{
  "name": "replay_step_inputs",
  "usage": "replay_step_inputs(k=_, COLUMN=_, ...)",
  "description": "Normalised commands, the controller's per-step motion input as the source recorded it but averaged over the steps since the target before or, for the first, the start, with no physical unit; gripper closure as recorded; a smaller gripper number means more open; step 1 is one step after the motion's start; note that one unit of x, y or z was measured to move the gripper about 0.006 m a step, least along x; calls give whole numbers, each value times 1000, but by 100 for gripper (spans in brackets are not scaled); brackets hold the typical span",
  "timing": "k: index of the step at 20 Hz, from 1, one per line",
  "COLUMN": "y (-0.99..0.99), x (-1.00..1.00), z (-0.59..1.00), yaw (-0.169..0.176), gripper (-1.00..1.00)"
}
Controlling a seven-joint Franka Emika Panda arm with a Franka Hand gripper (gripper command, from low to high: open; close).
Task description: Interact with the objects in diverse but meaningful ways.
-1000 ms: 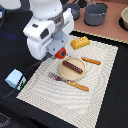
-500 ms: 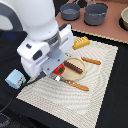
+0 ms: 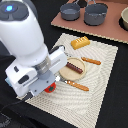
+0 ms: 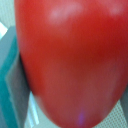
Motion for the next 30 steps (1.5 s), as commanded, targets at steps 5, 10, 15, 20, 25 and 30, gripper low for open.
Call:
replay_step_inputs(k=5, y=156, x=171, z=835, yaw=10, gripper=-100)
replay_step_inputs(k=10, y=50, x=-111, z=893, yaw=30, gripper=-100)
replay_step_inputs(k=15, y=0, x=-526, z=325, yaw=91, gripper=-100)
replay_step_inputs(k=20, y=-43, x=-799, z=59, yaw=88, gripper=-100)
replay_step_inputs(k=25, y=-54, x=-924, z=-140, yaw=59, gripper=-100)
replay_step_inputs(k=30, y=-134, x=-947, z=-49, yaw=33, gripper=-100)
